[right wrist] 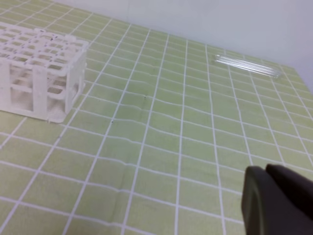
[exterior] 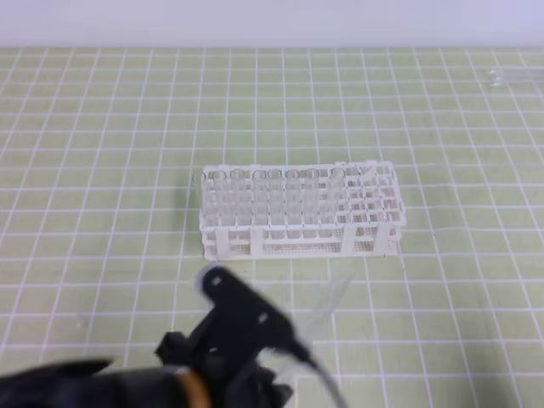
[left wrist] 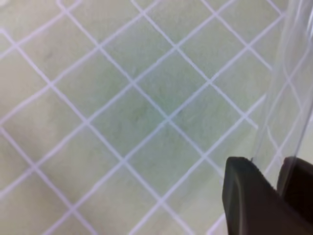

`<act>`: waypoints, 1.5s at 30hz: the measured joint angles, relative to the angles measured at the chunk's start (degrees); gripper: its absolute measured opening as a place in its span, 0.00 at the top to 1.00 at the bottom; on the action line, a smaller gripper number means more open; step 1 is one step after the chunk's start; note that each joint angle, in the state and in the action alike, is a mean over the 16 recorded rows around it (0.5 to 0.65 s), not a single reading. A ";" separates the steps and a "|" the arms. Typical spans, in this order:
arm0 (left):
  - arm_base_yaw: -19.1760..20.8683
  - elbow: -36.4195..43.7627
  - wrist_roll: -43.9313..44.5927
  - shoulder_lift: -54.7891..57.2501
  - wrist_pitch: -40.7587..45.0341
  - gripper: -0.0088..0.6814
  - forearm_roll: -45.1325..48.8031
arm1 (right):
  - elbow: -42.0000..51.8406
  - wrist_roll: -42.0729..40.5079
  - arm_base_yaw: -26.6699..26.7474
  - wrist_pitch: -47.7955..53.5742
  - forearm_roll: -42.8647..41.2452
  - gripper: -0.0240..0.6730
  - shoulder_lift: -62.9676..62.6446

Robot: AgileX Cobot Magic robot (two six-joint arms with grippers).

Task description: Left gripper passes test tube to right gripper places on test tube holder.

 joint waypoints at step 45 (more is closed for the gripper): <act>-0.01 9.73 -15.74 -6.95 -10.96 0.96 34.22 | -0.01 -0.19 0.00 -0.04 -6.53 0.99 0.00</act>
